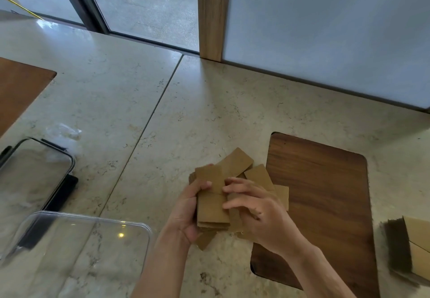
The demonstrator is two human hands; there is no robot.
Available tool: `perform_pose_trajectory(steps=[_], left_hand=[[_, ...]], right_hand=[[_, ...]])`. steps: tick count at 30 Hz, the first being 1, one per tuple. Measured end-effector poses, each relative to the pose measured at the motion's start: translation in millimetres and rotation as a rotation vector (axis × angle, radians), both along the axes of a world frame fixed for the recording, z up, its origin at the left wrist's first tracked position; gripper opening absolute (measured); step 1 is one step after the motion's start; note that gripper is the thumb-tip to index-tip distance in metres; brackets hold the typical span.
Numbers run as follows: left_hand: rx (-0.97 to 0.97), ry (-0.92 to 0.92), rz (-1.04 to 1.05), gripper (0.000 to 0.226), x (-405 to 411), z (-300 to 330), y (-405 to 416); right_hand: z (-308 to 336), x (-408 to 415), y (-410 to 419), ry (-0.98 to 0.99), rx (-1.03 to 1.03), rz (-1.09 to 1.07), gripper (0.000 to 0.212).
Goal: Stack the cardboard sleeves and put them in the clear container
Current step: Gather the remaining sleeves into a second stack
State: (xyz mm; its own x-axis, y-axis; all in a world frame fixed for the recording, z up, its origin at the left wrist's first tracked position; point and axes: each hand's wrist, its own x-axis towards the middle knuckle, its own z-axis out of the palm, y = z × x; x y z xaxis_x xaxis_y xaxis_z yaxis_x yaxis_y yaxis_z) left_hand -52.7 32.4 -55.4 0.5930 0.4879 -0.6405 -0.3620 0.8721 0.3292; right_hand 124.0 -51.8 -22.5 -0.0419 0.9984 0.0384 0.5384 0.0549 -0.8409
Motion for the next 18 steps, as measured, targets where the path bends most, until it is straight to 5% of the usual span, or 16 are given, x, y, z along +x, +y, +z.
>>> perform_pose_trajectory(steps=[5,9,12,13,18], left_hand=[[0.069,-0.065,0.185,0.066,1,-7,-2],[0.008,-0.09,0.349,0.064,2,-9,1],[0.007,-0.049,0.37,0.058,-3,-10,3],[0.006,-0.038,0.363,0.057,-4,-10,2],[0.037,0.04,0.297,0.06,0,-6,2]], right_hand=[[-8,-9,-5,0.192,-0.005,-0.403,0.036],[-19,-5,2,-0.242,-0.195,-0.662,0.027],[-26,5,13,-0.522,-0.558,-0.628,0.083],[-28,7,16,-0.523,-0.596,-0.63,0.088],[-31,34,20,-0.151,-0.473,-0.75,0.027]])
